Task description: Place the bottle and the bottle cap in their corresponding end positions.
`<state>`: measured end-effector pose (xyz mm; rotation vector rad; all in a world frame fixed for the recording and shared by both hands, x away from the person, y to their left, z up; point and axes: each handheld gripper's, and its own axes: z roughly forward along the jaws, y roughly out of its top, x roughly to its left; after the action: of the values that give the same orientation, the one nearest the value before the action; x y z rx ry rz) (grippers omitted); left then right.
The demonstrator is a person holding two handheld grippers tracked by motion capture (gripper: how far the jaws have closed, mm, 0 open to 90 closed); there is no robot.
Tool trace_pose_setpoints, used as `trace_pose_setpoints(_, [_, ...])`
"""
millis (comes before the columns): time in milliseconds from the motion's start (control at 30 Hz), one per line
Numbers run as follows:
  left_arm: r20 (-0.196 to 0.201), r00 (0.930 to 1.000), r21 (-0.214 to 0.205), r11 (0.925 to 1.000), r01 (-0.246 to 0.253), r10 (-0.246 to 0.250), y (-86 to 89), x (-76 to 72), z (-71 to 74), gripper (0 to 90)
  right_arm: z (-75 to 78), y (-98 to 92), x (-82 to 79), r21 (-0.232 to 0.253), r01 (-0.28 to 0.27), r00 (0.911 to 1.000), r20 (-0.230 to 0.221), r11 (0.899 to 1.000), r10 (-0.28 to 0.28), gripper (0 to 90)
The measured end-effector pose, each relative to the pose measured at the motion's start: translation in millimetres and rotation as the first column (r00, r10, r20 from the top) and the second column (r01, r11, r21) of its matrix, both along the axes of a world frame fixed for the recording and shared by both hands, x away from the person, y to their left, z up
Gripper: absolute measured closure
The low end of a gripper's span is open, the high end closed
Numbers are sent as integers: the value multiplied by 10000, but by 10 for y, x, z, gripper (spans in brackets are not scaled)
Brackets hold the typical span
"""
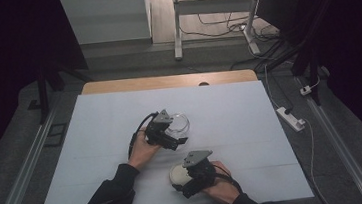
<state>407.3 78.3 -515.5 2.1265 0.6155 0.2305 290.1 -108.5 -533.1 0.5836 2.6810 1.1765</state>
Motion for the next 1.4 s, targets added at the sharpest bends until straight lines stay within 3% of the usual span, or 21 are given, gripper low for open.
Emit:
trace_pose_setpoints(133, [43,10000,139,9999,-19,19,34,-30,12,0,41,-20,-15,321,-9,10000,35,9995,8,15])
trace_pose_setpoints(600, [-307,9990,74,9994,-335,338,242,-188,55,0,133,-127,-24,672,188,9998,93,9976,-195,10])
trace_pose_setpoints(1100, [-790,9964,283,9992,-289,311,377,-458,76,0,189,-248,-14,450,343,9993,-159,9984,-337,0])
trace_pose_setpoints(1400, [-962,9950,-78,9996,-262,253,480,-679,146,0,254,-354,-24,507,606,9981,-141,9969,-600,0])
